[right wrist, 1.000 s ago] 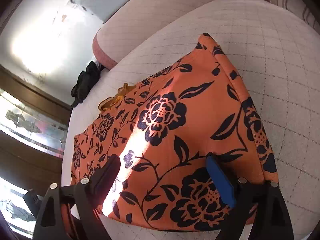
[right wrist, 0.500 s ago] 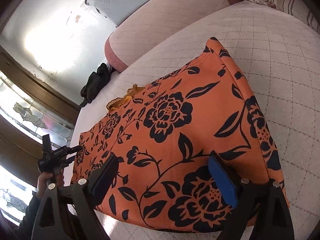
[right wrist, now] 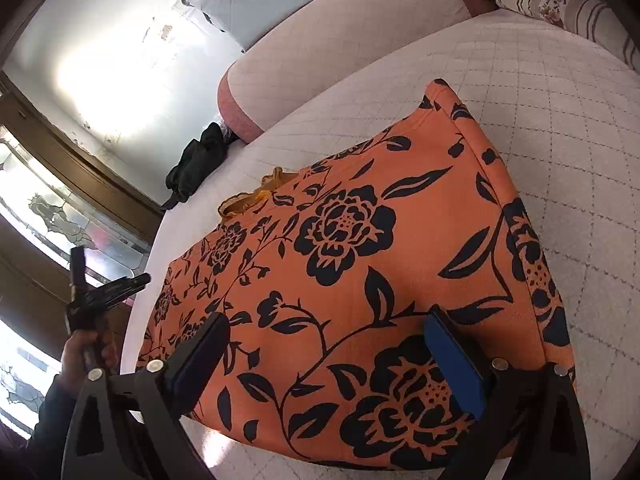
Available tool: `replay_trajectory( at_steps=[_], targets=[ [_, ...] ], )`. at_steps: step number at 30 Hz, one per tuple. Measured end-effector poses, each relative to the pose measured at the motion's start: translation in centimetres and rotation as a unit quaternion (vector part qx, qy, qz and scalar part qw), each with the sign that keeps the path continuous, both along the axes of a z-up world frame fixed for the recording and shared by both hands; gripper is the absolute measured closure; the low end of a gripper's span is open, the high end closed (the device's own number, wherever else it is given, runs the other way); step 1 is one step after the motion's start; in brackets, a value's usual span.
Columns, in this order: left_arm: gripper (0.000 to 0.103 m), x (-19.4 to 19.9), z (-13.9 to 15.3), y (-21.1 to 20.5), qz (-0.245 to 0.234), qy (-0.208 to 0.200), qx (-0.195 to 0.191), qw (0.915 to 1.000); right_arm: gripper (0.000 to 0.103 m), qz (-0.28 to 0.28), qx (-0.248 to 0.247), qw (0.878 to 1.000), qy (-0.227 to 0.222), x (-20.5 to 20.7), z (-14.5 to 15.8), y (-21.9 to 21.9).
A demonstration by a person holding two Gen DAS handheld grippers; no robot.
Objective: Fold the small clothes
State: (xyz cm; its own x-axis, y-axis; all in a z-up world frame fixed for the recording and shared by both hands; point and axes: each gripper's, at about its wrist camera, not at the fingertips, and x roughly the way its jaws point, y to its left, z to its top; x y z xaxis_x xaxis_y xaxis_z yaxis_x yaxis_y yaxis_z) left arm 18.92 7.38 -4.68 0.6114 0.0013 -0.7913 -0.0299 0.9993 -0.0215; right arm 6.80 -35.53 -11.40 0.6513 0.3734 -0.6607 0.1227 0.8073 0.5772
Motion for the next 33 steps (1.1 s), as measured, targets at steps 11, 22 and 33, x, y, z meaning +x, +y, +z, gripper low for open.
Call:
replay_trajectory(
  at_steps=[11,22,33],
  targets=[
    [0.047,-9.3,-3.9,-6.1,-0.079,0.022,-0.02,0.9964,0.015,-0.043,0.09,0.995,-0.005,-2.3,-0.6,-3.6],
    [0.046,-9.1,-3.5,-8.3,-0.112,0.0,-0.003,0.9937,0.012,-0.038,0.124,0.991,-0.018,-1.8,3.0,-4.0],
    [0.028,-8.8,-6.0,-8.4,-0.126,0.005,-0.016,0.9919,0.011,-0.111,0.174,0.978,0.018,5.5,1.1,-9.7]
  ],
)
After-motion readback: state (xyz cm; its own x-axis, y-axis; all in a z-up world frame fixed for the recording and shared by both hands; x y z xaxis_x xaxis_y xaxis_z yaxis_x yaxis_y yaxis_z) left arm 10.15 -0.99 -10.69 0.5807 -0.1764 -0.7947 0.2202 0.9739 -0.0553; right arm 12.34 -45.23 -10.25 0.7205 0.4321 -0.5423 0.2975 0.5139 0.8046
